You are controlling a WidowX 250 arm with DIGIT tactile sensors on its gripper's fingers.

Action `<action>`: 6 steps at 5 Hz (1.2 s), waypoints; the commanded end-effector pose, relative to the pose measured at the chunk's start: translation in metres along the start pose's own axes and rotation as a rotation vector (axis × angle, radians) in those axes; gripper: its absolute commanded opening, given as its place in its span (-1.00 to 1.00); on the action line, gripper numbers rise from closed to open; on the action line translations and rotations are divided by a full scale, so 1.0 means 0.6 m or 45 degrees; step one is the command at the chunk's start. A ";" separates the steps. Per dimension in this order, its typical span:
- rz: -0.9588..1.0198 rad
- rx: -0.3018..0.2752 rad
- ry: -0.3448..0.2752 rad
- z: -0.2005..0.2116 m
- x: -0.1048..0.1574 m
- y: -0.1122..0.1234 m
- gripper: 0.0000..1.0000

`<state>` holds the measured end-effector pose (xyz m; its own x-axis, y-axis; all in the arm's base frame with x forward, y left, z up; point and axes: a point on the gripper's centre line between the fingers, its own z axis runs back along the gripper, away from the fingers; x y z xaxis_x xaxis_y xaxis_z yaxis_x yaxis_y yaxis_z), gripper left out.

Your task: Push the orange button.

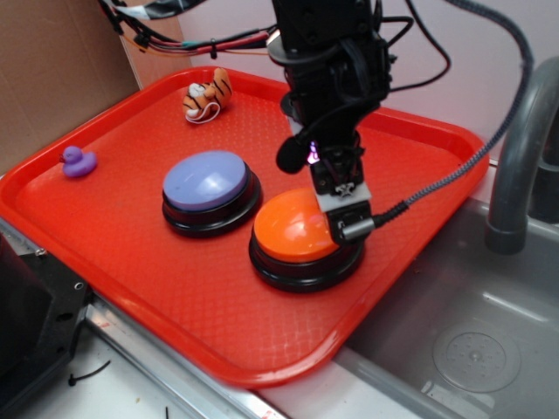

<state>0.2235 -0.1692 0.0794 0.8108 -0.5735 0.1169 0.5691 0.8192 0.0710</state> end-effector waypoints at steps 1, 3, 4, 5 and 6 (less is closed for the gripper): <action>-0.010 -0.044 0.020 -0.017 -0.027 0.005 1.00; -0.004 -0.105 0.079 -0.047 -0.033 0.012 1.00; 0.004 -0.100 0.090 -0.027 -0.024 0.016 1.00; 0.033 -0.087 0.090 0.028 -0.007 0.027 1.00; 0.033 -0.056 0.071 0.063 0.007 0.033 1.00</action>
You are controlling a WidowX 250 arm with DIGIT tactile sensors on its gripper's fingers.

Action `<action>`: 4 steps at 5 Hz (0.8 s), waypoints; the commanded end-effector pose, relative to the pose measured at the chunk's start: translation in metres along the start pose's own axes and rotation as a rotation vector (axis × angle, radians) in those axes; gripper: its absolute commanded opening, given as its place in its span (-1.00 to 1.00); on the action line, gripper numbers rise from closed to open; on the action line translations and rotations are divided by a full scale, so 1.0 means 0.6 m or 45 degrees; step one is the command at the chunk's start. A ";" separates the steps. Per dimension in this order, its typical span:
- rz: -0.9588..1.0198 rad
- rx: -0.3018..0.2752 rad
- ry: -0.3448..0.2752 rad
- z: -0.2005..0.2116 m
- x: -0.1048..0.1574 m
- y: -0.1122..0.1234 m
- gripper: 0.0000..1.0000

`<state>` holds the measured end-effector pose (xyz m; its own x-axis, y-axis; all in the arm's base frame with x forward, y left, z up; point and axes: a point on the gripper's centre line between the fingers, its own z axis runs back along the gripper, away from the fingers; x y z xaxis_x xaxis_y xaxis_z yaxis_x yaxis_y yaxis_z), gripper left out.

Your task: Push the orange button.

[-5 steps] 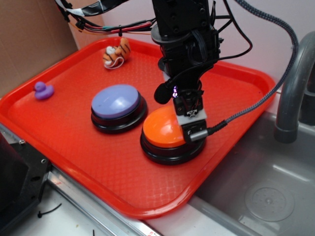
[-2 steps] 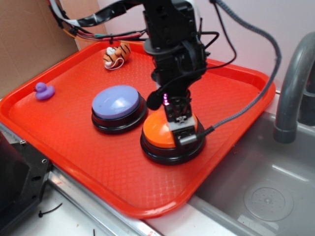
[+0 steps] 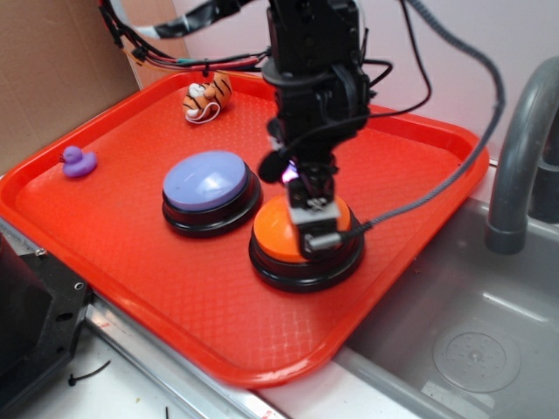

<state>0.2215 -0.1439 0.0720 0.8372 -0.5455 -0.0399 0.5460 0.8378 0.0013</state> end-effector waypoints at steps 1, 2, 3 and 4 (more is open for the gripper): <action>-0.027 0.051 -0.121 0.090 0.032 -0.010 1.00; -0.031 0.059 -0.109 0.094 0.035 -0.012 1.00; -0.030 0.054 -0.102 0.104 0.035 -0.014 1.00; -0.028 0.056 -0.083 0.111 0.033 -0.016 1.00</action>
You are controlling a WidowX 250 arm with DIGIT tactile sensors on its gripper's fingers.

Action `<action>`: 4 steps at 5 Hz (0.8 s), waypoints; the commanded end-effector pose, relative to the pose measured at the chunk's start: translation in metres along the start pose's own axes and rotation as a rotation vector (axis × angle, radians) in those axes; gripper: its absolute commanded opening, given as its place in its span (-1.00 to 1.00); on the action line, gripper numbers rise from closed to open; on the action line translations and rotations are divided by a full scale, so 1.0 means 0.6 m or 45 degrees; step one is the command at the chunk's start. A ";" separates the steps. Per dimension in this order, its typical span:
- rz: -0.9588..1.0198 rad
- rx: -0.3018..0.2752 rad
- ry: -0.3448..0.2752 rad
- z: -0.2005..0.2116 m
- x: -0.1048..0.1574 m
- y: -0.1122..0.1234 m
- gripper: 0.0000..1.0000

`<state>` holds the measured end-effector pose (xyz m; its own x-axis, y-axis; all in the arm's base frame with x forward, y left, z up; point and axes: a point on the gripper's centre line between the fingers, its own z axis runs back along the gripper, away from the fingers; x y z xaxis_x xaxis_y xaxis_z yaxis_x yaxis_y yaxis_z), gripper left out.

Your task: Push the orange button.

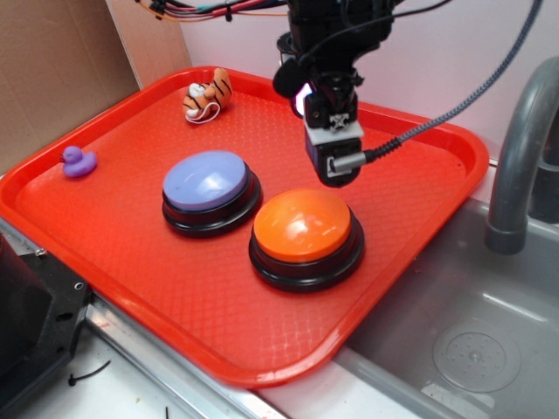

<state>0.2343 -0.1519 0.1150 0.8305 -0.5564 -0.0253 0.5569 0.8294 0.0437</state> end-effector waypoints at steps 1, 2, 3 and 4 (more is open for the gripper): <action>-0.002 0.005 -0.071 0.047 0.007 -0.016 1.00; 0.002 0.009 -0.072 0.054 0.004 -0.017 1.00; 0.011 0.005 -0.077 0.059 0.002 -0.019 1.00; 0.028 0.028 -0.148 0.075 -0.005 -0.025 1.00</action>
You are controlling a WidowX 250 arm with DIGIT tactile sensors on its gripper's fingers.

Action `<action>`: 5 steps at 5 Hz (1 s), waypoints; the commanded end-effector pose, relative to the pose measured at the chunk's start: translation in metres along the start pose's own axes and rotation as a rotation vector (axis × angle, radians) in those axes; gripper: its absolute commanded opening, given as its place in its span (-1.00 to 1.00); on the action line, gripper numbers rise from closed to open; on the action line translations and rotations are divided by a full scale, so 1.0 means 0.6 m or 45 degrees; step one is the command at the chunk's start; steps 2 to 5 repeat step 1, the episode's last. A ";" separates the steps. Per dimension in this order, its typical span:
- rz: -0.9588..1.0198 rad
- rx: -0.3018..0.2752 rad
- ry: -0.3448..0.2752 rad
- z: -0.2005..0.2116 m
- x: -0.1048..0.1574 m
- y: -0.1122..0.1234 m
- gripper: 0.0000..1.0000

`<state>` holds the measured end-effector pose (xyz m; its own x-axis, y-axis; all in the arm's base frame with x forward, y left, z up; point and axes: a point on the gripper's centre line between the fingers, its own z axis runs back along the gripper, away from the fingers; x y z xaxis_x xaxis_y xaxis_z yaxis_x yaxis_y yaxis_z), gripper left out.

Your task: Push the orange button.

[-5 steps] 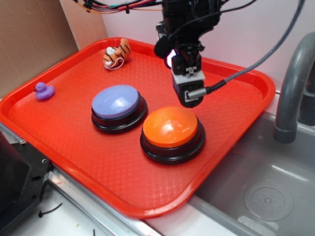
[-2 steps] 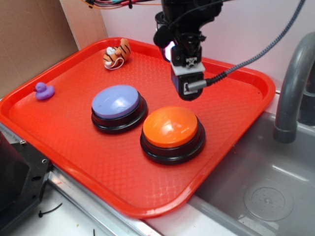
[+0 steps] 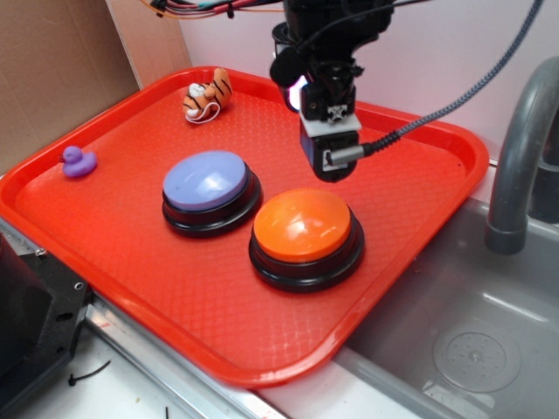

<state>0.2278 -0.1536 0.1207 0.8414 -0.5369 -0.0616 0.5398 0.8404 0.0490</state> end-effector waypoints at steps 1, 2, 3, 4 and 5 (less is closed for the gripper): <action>0.002 0.020 -0.195 0.066 0.000 -0.017 1.00; 0.002 0.020 -0.195 0.066 0.000 -0.017 1.00; 0.002 0.020 -0.195 0.066 0.000 -0.017 1.00; 0.002 0.020 -0.195 0.066 0.000 -0.017 1.00; 0.002 0.020 -0.195 0.066 0.000 -0.017 1.00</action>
